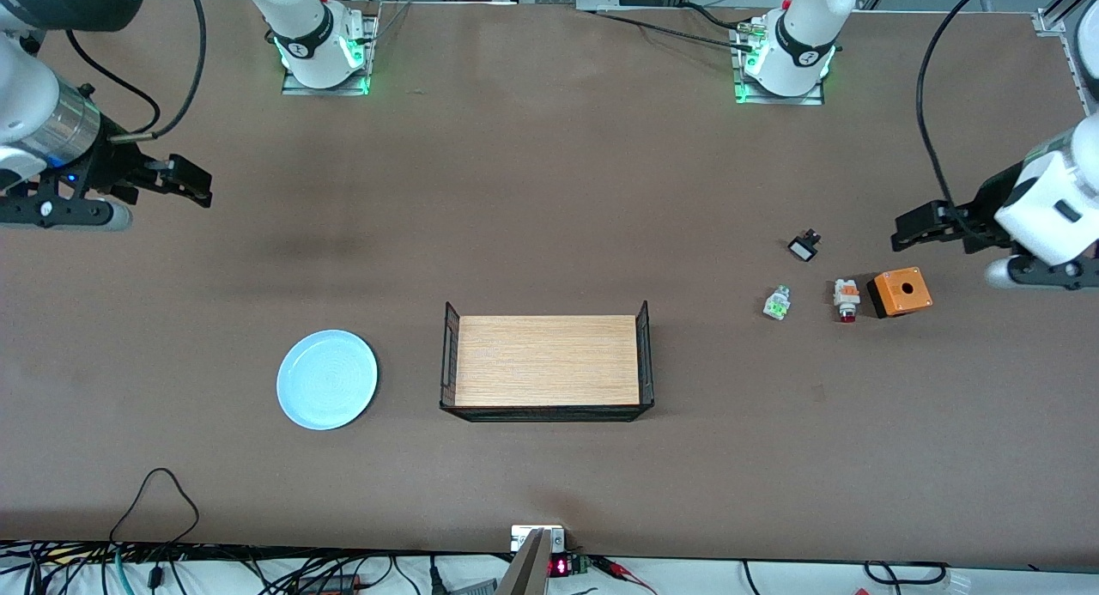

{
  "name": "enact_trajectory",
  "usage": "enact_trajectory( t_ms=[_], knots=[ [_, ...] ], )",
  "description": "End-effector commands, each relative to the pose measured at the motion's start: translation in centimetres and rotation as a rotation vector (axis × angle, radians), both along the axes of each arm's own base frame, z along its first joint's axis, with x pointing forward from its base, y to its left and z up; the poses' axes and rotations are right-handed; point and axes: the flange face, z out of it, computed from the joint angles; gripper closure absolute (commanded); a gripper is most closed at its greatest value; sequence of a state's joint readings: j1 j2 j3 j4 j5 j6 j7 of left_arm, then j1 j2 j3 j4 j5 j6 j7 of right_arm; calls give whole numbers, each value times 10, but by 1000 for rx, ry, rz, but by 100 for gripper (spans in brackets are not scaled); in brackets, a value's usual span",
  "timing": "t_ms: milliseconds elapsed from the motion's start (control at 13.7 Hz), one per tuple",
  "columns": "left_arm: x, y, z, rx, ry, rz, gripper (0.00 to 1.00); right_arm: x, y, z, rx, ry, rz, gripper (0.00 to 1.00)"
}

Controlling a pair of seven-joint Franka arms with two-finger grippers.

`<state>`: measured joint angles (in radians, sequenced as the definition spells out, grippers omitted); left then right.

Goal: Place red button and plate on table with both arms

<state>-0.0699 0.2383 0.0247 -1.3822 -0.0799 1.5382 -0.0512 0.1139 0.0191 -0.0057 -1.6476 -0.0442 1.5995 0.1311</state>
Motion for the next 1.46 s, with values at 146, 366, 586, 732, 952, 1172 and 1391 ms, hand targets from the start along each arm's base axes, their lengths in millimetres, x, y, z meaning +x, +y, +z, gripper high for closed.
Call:
enact_trajectory(
  t_ms=[146, 366, 586, 732, 952, 1172, 1391],
  knots=[
    [3, 0, 0, 90, -5, -40, 0, -19, 5, 19, 12, -39, -5, 0],
    [7, -6, 10, 101, -53, -41, 0, -32, -5, 36, 41, -63, -145, 0],
    [7, 5, 12, 99, -57, -22, 0, -44, -4, 29, 46, 32, -137, 0],
    [7, 11, 15, 64, -58, -3, 0, -44, -5, 27, 57, 45, 13, 0],
    [4, 10, 20, 45, -65, -1, 0, -39, -43, 24, 83, 20, 104, 0],
    [0, 4, 29, 50, -77, -11, 0, -43, -48, 29, 91, 20, 96, 0],
    [-1, 6, 31, 40, -82, -11, 0, -40, -44, 40, 82, -2, 105, 0]
  ],
)
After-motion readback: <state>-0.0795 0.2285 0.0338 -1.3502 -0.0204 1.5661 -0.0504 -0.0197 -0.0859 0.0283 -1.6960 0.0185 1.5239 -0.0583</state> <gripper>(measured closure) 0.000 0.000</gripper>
